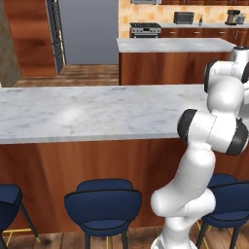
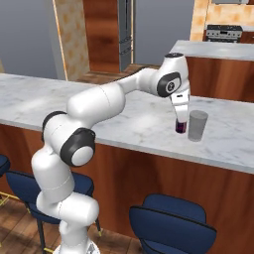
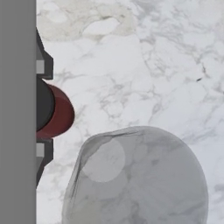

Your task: There is a wine glass and glass cup on the dining counter. Place the wine bottle next to the wine glass and the juice bottle next to the glass cup.

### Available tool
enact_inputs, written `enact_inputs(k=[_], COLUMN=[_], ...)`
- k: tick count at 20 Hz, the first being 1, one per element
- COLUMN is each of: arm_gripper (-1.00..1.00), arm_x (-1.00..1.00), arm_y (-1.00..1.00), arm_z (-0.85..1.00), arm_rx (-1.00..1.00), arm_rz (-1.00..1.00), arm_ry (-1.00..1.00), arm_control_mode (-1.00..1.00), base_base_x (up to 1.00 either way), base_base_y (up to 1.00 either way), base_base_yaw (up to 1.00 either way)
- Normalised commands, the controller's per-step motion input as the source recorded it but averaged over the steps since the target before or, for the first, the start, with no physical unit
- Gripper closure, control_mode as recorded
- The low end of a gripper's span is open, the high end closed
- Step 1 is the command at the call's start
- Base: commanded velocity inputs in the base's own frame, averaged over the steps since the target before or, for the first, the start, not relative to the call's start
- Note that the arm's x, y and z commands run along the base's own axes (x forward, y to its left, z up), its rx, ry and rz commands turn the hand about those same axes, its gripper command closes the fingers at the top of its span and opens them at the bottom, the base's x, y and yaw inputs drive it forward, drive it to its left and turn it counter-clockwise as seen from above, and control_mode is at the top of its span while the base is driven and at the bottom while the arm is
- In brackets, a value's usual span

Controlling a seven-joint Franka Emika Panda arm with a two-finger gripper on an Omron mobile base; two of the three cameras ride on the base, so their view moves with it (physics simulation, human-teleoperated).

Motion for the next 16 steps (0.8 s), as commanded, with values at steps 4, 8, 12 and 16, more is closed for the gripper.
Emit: enact_inputs(k=[4,8,12,16], arm_gripper=[1.0,1.0,-1.0,-1.0], arm_x=[-0.02,-0.04,-0.11,-0.09], arm_y=[0.11,0.09,0.07,0.0], arm_z=[-0.46,-0.42,-0.38,-0.21], arm_rx=[0.0,0.0,0.0,0.0], arm_rz=[0.0,0.0,0.0,0.0], arm_ry=[0.0,0.0,0.0,0.0], arm_control_mode=[-1.0,-1.0,-1.0,-1.0], base_base_x=[0.0,0.0,0.0,0.0], base_base_y=[0.0,0.0,0.0,0.0], base_base_yaw=[0.0,0.0,0.0,0.0])
